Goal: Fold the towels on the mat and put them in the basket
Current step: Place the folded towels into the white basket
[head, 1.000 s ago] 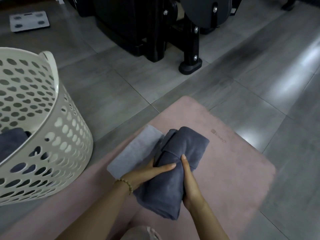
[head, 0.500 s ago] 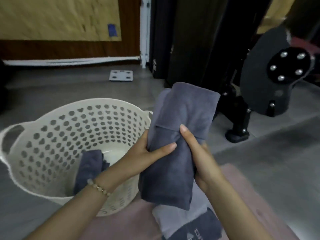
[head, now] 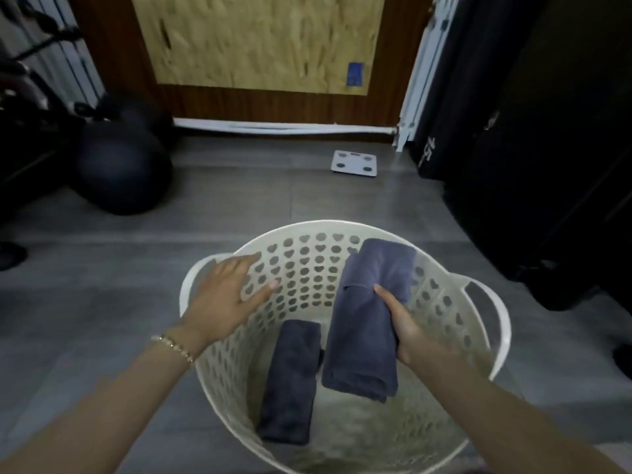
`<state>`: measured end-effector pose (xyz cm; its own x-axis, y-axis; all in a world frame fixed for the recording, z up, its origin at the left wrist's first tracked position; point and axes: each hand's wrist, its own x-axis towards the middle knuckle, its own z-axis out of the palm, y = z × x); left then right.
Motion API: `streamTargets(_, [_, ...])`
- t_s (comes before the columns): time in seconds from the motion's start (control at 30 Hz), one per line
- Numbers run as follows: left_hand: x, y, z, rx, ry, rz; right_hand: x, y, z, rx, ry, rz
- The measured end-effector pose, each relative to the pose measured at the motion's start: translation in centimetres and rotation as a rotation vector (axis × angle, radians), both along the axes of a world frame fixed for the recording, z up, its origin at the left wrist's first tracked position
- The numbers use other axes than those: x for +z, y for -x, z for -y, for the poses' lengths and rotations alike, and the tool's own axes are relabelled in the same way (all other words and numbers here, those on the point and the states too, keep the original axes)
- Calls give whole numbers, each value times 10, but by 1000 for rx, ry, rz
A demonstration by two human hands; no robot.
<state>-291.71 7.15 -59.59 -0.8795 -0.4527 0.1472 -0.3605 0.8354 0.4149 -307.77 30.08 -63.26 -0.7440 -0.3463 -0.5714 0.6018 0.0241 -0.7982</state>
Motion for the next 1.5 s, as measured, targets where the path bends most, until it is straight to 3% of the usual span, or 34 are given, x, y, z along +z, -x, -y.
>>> streamTargets(0.1, [-30,-8,-1,3,-52,58,-90,25,13,-39,-154,31])
streamTargets(0.23, [-46,-17,-2,-30,112,104,-122,15,26,16,-336,87])
streamTargets(0.4, [-50,-7,1,-20,175,25,-206,28,25,141,-378,121])
streamTargets(0.6, [-54,-2,0,9,165,76,-204,-2,37,253,-391,127])
streamTargets(0.87, [-54,-6,-1,8,157,37,-214,5,35,261,-620,-13])
streamTargets(0.93, [-53,-6,-2,15,150,38,-210,-3,34,407,-787,-196])
streamTargets(1.03, [-53,-7,-2,16,125,66,-207,-17,34,807,-977,-554])
streamTargets(1.2, [-54,-10,-5,13,128,64,-211,-18,45,1163,-1158,-528])
streamTargets(1.37, [-50,-17,-8,16,78,36,-173,3,51,1240,-1080,-411])
streamTargets(1.5, [-35,-16,-19,35,-43,27,-107,7,29,1130,-848,-510])
